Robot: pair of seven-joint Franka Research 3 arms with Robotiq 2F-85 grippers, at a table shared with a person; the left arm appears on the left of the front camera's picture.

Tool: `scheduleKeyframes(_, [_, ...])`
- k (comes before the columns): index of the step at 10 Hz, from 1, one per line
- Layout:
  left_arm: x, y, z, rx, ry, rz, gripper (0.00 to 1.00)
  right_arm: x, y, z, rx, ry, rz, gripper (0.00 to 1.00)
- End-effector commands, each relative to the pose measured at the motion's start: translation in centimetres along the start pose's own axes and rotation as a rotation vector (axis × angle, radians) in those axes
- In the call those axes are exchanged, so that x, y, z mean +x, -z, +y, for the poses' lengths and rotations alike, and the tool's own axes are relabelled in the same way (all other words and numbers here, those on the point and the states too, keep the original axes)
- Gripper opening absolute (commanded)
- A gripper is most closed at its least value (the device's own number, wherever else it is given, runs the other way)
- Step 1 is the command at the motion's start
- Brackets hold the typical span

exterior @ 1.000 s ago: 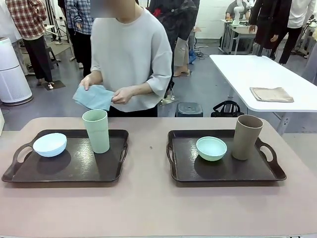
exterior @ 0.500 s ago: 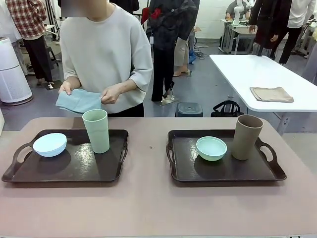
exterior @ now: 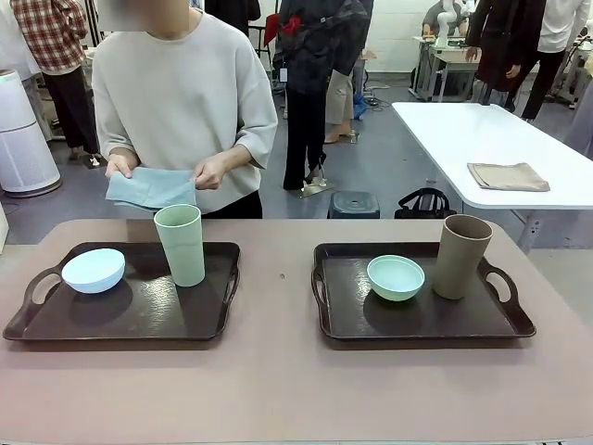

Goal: Set up a tray with a mat and arrange the tableware.
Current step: Pick up the Picnic Bowl and Reusable plastic cup from the Handle tray in front of the human's position and hold them in the air.

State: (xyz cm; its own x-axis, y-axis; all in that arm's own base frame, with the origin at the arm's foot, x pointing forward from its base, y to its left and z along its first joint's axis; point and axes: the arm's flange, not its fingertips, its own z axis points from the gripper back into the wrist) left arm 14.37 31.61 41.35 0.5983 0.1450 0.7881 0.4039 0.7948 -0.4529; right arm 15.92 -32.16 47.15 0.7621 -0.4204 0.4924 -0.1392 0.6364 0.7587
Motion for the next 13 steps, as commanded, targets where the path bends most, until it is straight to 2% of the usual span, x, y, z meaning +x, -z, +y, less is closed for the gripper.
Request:
scheduleKeyframes(1, [-0.02,-0.24,-0.29,-0.005,0.021,-0.005,1.0,-0.07,0.13,0.13,0.015,-0.008,-0.005,1.0])
scheduleKeyframes(13, [-0.02,-0.24,-0.29,-0.005,0.021,-0.005,1.0,-0.07,0.13,0.13,0.015,-0.008,-0.005,1.0])
